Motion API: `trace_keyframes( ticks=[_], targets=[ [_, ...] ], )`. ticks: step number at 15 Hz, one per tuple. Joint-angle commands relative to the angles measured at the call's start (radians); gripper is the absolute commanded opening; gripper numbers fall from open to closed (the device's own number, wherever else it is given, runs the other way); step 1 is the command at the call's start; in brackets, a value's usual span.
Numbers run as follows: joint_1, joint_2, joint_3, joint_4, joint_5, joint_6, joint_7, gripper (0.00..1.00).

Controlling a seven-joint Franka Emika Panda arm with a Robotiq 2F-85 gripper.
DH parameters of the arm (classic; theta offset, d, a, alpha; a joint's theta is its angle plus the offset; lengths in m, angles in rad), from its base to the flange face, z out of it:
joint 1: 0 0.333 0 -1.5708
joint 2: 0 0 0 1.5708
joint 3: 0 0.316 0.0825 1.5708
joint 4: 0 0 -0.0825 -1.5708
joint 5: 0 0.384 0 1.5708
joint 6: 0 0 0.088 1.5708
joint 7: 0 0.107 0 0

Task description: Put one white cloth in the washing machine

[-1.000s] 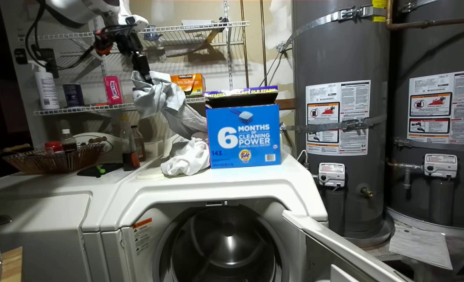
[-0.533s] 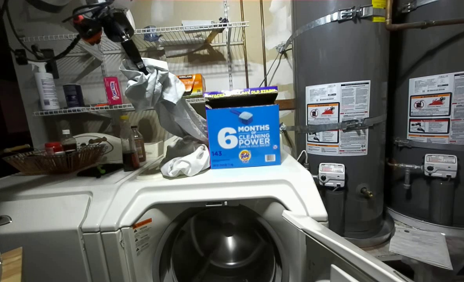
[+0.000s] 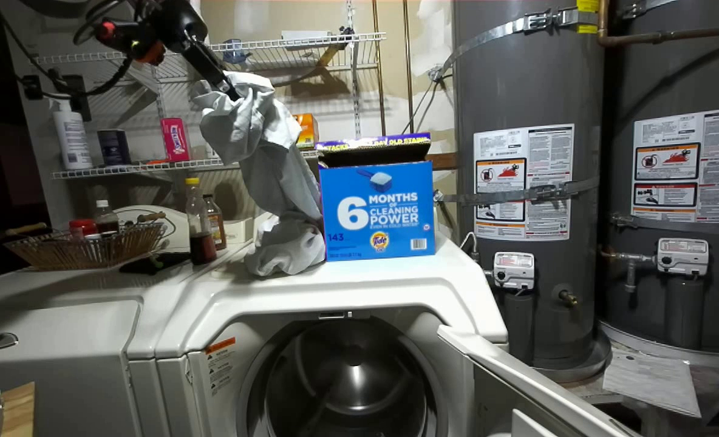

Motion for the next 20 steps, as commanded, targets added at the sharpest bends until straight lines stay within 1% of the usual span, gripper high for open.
trace_keyframes(
  ticks=[1, 5, 6, 7, 9, 10, 11, 12, 16, 20],
  targets=[
    [-0.076, -0.081, 0.069, -0.052, -0.095, 0.049, 0.138, 0.01],
    [-0.136, -0.051, 0.157, -0.025, -0.268, 0.11, 0.256, 0.01],
    [-0.087, -0.046, 0.108, -0.023, -0.19, 0.062, 0.191, 0.05],
    [-0.093, -0.043, 0.122, -0.022, -0.222, 0.073, 0.215, 0.05],
    [-0.099, -0.041, 0.135, -0.022, -0.242, 0.078, 0.231, 0.05],
    [-0.099, -0.041, 0.136, -0.022, -0.243, 0.078, 0.232, 0.01],
    [-0.145, -0.038, 0.18, -0.013, -0.338, 0.102, 0.289, 0.01],
    [-0.163, -0.036, 0.194, 0.005, -0.4, 0.117, 0.32, 0.01],
    [-0.125, -0.033, 0.194, 0.137, -0.542, 0.094, 0.358, 0.01],
    [-0.116, -0.023, 0.205, 0.235, -0.687, 0.118, 0.466, 0.01]
  ],
)
